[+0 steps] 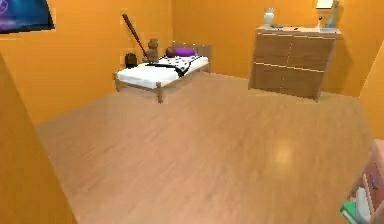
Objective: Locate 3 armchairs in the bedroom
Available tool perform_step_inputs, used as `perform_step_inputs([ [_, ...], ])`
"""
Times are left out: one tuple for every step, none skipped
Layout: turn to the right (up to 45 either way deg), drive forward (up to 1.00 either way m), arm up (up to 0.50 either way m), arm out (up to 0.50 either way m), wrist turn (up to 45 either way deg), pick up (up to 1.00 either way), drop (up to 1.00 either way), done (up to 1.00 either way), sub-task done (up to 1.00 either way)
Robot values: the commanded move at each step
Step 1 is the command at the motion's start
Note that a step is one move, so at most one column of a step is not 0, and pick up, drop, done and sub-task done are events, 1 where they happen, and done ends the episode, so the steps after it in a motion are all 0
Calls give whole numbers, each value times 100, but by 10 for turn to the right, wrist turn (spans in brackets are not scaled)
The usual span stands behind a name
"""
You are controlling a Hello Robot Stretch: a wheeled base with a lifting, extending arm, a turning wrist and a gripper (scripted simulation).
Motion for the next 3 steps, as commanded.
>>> perform_step_inputs([
  [450,0,0,0,0,0,0,0,0],
  [450,0,0,0,0,0,0,0,0],
  [210,0,0,0,0,0,0,0,0],
])
